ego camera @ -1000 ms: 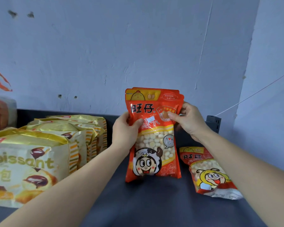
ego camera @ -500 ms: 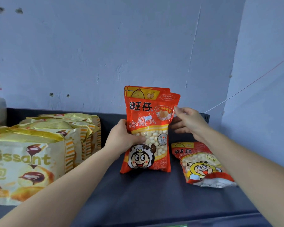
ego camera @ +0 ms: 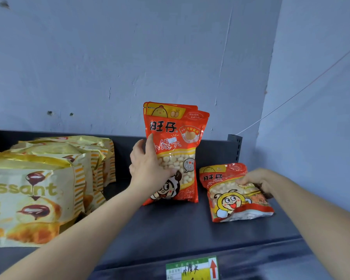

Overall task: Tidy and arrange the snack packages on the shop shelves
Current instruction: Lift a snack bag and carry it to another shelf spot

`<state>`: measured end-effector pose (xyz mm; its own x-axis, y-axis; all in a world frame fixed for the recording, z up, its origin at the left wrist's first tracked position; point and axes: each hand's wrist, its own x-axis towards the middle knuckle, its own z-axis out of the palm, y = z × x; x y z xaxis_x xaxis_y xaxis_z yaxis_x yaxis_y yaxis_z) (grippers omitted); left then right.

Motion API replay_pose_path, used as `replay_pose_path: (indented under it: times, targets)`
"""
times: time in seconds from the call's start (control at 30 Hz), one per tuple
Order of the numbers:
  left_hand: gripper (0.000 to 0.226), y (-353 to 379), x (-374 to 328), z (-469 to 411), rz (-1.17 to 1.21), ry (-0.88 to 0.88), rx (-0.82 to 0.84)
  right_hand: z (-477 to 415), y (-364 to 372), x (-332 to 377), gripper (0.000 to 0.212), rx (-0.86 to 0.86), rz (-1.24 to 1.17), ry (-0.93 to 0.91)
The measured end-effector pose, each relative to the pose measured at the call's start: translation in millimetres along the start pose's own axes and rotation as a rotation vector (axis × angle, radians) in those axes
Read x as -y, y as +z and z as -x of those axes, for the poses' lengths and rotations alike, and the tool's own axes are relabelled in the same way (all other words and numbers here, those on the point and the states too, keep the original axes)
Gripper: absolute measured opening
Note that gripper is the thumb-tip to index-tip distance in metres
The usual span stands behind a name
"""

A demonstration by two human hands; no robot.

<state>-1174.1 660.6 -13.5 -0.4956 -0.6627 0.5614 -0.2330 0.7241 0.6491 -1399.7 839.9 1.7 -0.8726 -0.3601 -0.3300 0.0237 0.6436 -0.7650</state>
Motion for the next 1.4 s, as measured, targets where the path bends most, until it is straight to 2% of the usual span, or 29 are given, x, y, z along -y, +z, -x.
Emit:
replay_pose_path:
  times: [0.1, 0.2, 0.27, 0.4, 0.5, 0.57, 0.67, 0.77, 0.83, 0.9, 0.97, 1.03, 1.17, 1.27, 1.33, 1.4]
  targets:
    - [0.107, -3.3, 4.0, 1.3, -0.004, -0.013, 0.051, 1.7, 1.6, 4.8, 0.015, -0.027, -0.125, -0.069]
    - [0.106, -8.0, 6.1, 1.4, 0.002, -0.024, 0.080, 8.2, -3.6, 13.1, 0.019, -0.100, -0.227, -0.151]
    - [0.104, -11.1, 6.7, 2.1, 0.003, -0.037, 0.095, 18.5, -9.2, 19.2, 0.012, -0.239, -0.300, -0.230]
    - [0.100, -17.8, 5.3, 6.4, 0.009, -0.052, 0.117, 42.1, -21.0, 24.4, 0.013, -0.565, -0.300, -0.389]
    - [0.097, -23.6, 2.4, 10.8, 0.026, -0.055, 0.146, 64.5, -21.8, 24.5, 0.004, -0.686, -0.382, -0.457]
    - [0.094, -27.5, -0.4, 13.5, 0.040, -0.054, 0.162, 80.8, -19.3, 26.4, 0.011, -0.778, -0.504, -0.544]
    - [0.084, -32.1, -4.8, 18.3, 0.044, -0.034, 0.153, 111.1, -11.7, 30.5, 0.010, -0.858, -0.632, -0.701]
    - [0.061, -34.3, -6.4, 22.4, 0.124, -0.004, 0.048, 138.6, 1.4, 32.8, 0.009, -0.671, -0.687, -0.781]
    - [0.062, -37.3, -6.8, 26.2, 0.265, 0.006, 0.030, 147.4, 17.5, 30.9, 0.008, -0.493, -0.690, -0.746]
    - [0.072, -43.0, -5.2, 33.0, 0.420, -0.007, 0.107, 147.6, 41.1, 26.9, 0.007, -0.356, -0.693, -0.701]
    - [0.067, -48.0, -0.2, 39.3, 0.470, -0.020, 0.220, 139.5, 66.4, 21.9, 0.007, -0.264, -0.697, -0.669]
    - [0.049, -48.1, 8.2, 43.2, 0.412, -0.024, 0.282, 129.3, 86.7, 16.8, 0.007, -0.188, -0.712, -0.630]
    - [0.022, -47.3, 18.6, 48.3, 0.274, -0.038, 0.176, 114.1, 102.2, 10.9, 0.010, 0.027, -0.670, -0.598]
    - [0.031, -47.2, 20.6, 49.8, 0.276, -0.074, 0.206, 104.2, 103.1, 10.7, 0.023, 0.123, -0.562, -0.624]
    - [0.038, -45.5, 18.9, 50.0, 0.208, -0.088, 0.272, 98.8, 104.7, 11.0, 0.028, 0.146, -0.522, -0.632]
    - [0.039, -41.8, 17.6, 48.0, 0.127, -0.078, 0.252, 93.3, 105.7, 12.8, 0.032, 0.138, -0.509, -0.650]
